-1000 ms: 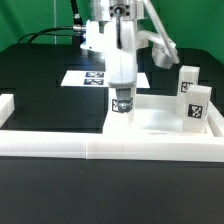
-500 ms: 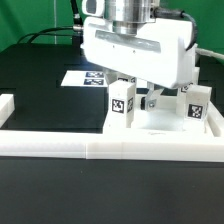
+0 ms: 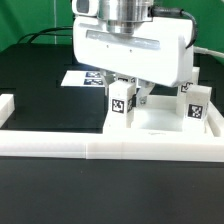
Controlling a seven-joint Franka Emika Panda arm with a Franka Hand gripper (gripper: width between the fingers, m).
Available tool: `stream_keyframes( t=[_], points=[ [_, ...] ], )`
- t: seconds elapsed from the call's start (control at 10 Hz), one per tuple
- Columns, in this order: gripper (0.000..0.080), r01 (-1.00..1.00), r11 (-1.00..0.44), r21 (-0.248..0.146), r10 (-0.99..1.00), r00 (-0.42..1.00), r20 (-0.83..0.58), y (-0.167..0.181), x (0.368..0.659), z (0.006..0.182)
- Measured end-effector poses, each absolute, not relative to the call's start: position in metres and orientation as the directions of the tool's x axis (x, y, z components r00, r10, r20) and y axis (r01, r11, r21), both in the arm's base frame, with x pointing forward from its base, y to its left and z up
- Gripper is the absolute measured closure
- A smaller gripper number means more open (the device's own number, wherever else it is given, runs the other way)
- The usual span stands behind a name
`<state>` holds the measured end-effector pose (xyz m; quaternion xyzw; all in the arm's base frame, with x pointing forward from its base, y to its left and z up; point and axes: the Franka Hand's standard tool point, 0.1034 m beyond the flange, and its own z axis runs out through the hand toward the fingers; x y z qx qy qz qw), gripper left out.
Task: Assemble square table
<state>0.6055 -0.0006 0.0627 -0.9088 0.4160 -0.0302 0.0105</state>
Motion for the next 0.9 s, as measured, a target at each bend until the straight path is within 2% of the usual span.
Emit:
stream_keyframes(
  t=[0.1,0.5,0.9],
  points=[
    [0.0462,-0.787,-0.616,-0.043,-0.788,0.615,0.043,0.0001,0.6045,0.0625],
    [0.0462,-0.837,-0.546,-0.030,-0.838,0.544,0.046,-0.0015,0.6028,0.0624],
    [0.0460,-0.822,-0.569,-0.027,-0.822,0.568,0.049,-0.0020,0.6022,0.0624]
  ],
)
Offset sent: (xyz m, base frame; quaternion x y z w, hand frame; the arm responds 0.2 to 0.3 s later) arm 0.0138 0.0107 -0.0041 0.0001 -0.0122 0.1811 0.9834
